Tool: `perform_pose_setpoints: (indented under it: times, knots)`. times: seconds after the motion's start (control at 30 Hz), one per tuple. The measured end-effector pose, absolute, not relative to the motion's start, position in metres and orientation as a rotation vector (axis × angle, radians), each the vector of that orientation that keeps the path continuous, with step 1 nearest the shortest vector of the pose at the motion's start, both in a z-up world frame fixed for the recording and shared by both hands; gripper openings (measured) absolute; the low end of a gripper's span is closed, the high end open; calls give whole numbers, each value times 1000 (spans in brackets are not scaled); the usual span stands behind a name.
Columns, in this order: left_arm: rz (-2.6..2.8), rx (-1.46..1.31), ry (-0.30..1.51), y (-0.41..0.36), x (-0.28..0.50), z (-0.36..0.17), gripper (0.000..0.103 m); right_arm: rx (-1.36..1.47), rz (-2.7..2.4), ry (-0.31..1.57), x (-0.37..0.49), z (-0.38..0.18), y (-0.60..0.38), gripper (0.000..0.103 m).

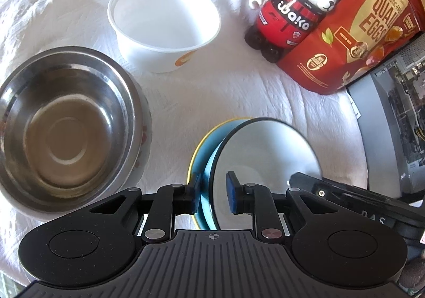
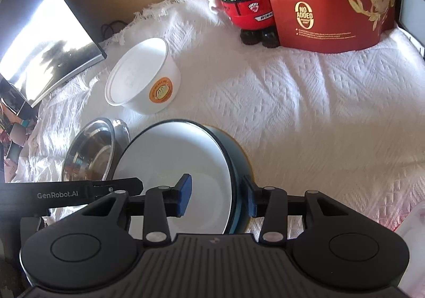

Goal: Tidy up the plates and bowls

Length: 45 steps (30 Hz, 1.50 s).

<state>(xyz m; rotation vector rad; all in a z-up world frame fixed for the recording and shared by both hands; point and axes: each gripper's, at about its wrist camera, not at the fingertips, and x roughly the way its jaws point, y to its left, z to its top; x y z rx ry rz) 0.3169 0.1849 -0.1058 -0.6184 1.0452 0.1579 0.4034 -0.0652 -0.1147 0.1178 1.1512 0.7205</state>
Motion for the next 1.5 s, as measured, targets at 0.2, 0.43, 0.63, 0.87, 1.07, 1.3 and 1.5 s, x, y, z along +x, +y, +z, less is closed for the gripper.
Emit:
perform_pose_setpoints:
  times: [0.2,0.43,0.63,0.87,1.07,1.3,1.5]
  knots:
    - [160,-665,1001,197,320,-89,20,135,739,1110,411,-102,-72,41]
    - [240,-692,883,245,324,-61,20,163,766,1048,436,-80,-58,41]
    - [353,-653,793,304,346,-51,21,158,785,1033,460,-71,-28,46]
    - [351,-539,833,345,392,-72,22,83,771,1073,482,-78,28,57]
    - [346,-493,900,356,416,-103,22,70,756,1112,502,-86,83,57]
    - [249,-575,1004,370,441,-143,23,132,698,1287,537,-134,139,61]
    - [209,-606,1068,370,451,-162,26,90,656,1381,543,-169,166,42]
